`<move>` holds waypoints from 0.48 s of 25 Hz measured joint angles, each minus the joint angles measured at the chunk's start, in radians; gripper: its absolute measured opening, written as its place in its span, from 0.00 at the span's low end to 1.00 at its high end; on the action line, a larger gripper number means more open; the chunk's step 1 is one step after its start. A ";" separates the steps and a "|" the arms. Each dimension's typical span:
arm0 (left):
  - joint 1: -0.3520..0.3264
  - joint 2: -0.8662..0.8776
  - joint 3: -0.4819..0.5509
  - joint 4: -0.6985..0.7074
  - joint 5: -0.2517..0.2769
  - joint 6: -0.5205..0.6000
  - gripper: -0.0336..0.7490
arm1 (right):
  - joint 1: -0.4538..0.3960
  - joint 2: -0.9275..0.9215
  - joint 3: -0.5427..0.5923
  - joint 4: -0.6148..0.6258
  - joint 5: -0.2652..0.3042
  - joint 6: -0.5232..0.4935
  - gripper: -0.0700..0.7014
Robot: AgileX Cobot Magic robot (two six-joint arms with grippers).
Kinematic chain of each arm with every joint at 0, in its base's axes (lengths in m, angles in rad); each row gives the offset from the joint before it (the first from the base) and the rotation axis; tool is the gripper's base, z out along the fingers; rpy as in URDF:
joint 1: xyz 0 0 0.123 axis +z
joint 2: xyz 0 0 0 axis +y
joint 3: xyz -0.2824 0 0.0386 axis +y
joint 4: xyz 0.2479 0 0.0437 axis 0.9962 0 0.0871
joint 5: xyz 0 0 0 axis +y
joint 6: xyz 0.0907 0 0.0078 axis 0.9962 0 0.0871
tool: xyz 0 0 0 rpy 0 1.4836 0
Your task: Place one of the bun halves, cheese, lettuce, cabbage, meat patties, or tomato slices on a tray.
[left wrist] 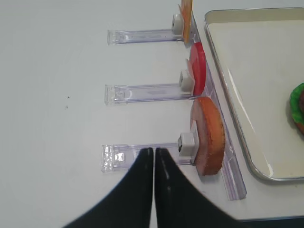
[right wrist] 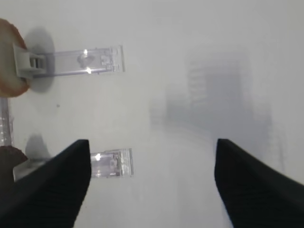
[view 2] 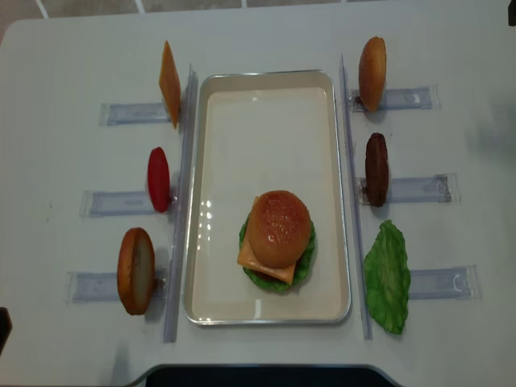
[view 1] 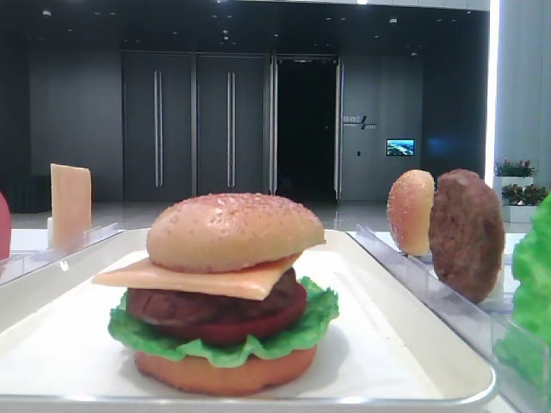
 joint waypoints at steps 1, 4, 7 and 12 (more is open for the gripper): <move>0.000 0.000 0.000 0.000 0.000 0.000 0.04 | 0.000 -0.013 0.021 -0.002 0.000 0.000 0.79; 0.000 0.000 0.000 0.000 0.000 0.000 0.04 | 0.000 -0.056 0.088 -0.022 0.001 0.000 0.79; 0.000 0.000 0.000 0.000 0.000 0.000 0.04 | 0.000 -0.105 0.161 -0.041 0.001 0.000 0.79; 0.000 0.000 0.000 0.000 0.000 0.000 0.04 | -0.001 -0.202 0.254 -0.041 0.003 0.000 0.79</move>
